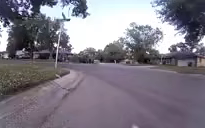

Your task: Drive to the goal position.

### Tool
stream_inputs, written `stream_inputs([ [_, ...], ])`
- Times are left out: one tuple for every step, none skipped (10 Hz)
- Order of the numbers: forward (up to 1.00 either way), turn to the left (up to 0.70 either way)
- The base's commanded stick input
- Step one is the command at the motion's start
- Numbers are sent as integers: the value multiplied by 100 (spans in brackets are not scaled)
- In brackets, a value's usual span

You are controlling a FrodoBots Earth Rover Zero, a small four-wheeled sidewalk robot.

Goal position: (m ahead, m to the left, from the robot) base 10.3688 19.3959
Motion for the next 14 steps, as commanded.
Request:
stream_inputs([
  [8, 0],
  [8, 0],
  [8, 0],
  [8, 0],
  [8, 0],
  [8, 0],
  [8, 0],
  [9, 0],
  [8, 0],
  [8, 0],
  [8, 0],
  [8, 0],
  [89, 0],
  [100, 0],
])
